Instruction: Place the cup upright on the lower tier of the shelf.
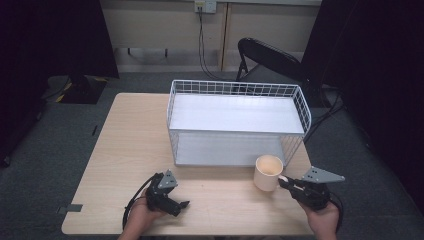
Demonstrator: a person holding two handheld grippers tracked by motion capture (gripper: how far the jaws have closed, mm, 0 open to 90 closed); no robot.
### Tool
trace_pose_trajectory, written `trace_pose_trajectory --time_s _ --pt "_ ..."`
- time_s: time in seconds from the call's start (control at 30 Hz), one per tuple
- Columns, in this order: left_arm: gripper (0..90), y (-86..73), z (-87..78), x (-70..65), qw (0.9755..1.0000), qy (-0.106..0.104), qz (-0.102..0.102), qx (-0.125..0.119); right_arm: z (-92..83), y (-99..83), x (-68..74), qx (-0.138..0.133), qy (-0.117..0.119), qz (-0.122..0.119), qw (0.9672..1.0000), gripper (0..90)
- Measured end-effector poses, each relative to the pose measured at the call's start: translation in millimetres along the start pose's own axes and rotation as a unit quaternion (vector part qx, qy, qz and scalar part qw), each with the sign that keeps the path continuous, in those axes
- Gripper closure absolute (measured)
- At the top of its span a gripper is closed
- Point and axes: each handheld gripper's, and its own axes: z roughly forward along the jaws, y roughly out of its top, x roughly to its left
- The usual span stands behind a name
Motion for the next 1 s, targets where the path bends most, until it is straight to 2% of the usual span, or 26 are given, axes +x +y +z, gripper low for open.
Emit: trace_pose_trajectory --time_s 1.0 --pt "0.0 0.0 0.1 0.0 1.0000 0.001 0.000 0.000 8.4 15.9 -5.4 -0.031 -0.010 0.019 0.9993 80.5"
